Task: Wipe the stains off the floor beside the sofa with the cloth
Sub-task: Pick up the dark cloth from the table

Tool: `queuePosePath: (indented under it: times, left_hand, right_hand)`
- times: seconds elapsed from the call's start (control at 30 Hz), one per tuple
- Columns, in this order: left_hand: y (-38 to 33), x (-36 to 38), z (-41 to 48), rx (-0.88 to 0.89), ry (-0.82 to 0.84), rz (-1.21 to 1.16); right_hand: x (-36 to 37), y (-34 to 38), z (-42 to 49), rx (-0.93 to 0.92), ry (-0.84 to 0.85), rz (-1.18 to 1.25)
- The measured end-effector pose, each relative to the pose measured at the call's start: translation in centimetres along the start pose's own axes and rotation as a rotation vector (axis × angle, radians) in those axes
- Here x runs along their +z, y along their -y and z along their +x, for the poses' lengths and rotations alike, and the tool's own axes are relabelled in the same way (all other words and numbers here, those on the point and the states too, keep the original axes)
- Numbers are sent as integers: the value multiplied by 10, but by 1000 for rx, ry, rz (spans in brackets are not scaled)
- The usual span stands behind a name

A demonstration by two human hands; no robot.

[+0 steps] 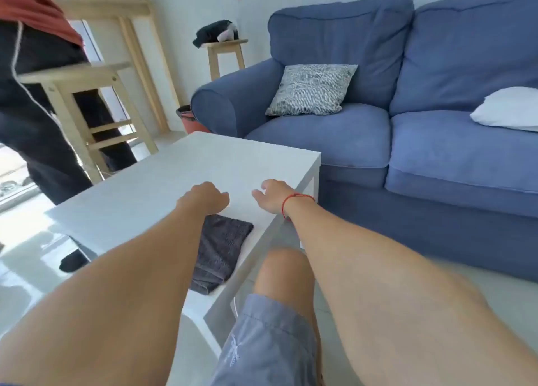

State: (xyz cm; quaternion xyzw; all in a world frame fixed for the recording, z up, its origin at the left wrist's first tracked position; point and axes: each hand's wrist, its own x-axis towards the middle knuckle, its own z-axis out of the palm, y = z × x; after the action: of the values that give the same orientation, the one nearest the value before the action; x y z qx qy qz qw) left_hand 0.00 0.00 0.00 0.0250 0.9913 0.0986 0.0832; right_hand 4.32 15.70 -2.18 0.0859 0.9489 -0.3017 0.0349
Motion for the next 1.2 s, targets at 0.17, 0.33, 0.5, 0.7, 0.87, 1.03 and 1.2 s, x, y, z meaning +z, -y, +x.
queuePosePath:
  times: [0.17,0.33,0.5,0.7,0.87,1.03,1.2]
  left_hand:
    - [46,13,-3,-90,120,138]
    - [52,6,-5,-136,206,80]
    - [41,14,-14,-102,91,42]
    - [4,13,-26,-4,-196,-252]
    - [-64,0,-34,123,-270,-452]
    - [-135,2,-53,300,-327,-630]
    - [-197,28,-74,423,-212,-702]
  right_hand:
    - [30,29,2,-21,216,-163]
    - [23,36,4,-37,309,-310]
    - [28,34,1,-57,215,-118]
    - [10,15,-15,11,-51,320]
    - [-30,-9,-24,210,-400,618]
    - [-77,-50,-50,346,-608,791]
    - [-94,-96,-74,410,-823,630]
